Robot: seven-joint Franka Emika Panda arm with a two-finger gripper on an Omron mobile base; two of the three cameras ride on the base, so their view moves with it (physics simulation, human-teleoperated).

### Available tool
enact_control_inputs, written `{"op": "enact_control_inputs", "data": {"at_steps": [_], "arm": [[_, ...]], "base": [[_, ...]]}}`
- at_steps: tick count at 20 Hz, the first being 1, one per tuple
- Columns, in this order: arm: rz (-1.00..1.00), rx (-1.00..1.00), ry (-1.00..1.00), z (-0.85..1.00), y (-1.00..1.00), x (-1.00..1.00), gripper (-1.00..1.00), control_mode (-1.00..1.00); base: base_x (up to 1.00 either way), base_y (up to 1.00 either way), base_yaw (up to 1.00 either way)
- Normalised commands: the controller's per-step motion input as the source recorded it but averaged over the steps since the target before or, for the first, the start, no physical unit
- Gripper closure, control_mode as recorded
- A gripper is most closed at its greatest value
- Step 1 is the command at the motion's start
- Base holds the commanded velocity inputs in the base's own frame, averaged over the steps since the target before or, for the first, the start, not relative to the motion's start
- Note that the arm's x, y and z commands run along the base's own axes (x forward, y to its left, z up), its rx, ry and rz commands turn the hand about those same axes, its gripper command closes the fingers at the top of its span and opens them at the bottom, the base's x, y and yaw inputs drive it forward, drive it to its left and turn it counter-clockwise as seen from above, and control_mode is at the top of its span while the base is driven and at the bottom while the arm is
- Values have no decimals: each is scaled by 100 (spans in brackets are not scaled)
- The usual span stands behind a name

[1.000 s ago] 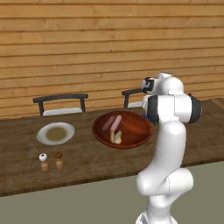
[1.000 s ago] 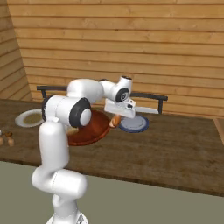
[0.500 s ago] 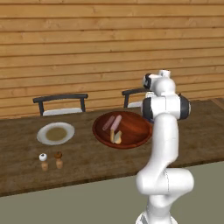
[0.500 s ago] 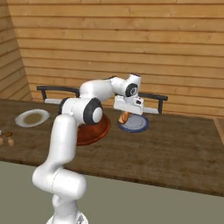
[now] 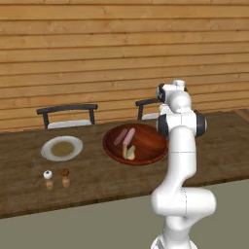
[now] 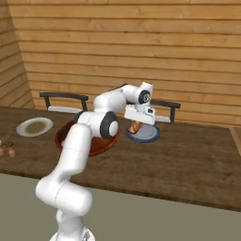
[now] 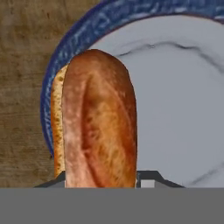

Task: Place one bun and one sausage from the bowl on each plate.

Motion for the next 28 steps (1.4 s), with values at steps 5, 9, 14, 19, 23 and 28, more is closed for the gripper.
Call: {"op": "enact_control_inputs", "data": {"at_steps": [5,9,14,19,23,28], "arm": [[0,0,-1,0,3,-24,-100,-100],[-6,0,-12,0,31,-96,-100,-100],[-9,-7,-31,0,69,-100,-100,-100],[-14,-8,-43,16,72,-100,-100,-100],[-27,-13,-24,26,97,-66,-100,-100],[-23,-3,-2,33,91,-2,-100,-100]], "base": [[0,0,0],[0,0,0],[0,0,0],[0,0,0],[0,0,0],[0,0,0]]}}
